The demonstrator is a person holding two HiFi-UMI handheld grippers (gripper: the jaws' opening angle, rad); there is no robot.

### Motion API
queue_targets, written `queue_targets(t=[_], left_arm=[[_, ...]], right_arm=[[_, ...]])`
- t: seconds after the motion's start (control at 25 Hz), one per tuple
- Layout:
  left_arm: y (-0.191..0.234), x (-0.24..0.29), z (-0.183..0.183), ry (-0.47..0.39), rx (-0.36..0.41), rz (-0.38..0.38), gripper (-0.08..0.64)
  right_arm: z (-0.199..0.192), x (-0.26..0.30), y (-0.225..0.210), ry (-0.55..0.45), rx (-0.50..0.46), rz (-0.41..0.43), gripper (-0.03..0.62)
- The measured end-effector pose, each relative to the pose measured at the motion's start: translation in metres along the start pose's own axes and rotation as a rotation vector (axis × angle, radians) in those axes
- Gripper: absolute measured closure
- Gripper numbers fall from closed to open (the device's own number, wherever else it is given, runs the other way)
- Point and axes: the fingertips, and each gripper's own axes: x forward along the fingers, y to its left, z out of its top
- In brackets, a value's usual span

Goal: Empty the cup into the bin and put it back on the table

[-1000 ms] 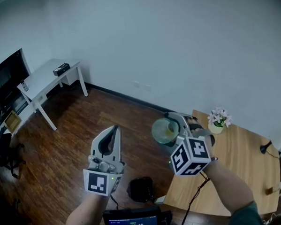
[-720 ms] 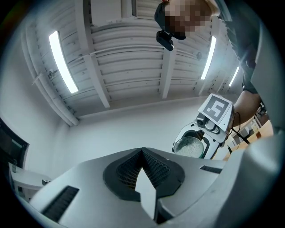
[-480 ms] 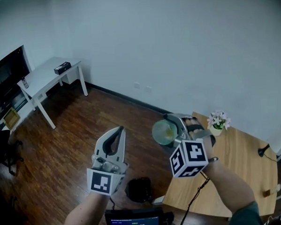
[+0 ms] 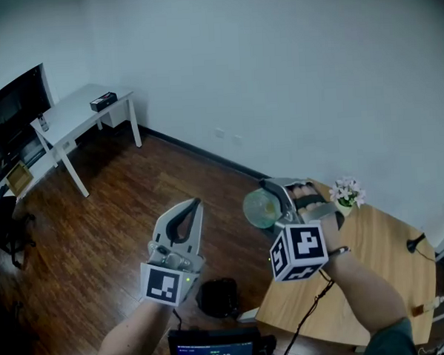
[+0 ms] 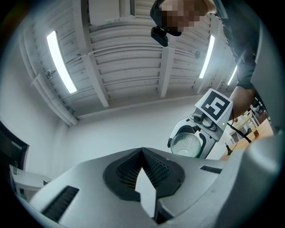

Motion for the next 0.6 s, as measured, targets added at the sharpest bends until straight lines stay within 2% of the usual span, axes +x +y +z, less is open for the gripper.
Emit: queue_targets(t=[0.28,0.4,0.6], left_arm=[[0.0026,-0.0020,0.0038,0.001,0.017,0.008,0.559],[0.0012,-0.0038,0.0030,0.006,0.021,0.008,0.559],[0.0002,-0.0043,0.0011,0.021,0.018,0.008,0.558]], right_arm=[[-0.0004,0.0005,0.0029,0.019,-0.047,0.007,0.198],[-0.0015,0.0019,0.0052,0.022,-0.096,0.007,0.198],[-0.0038,0.0025,0.0056,0.031,-0.112,0.012,0.198]])
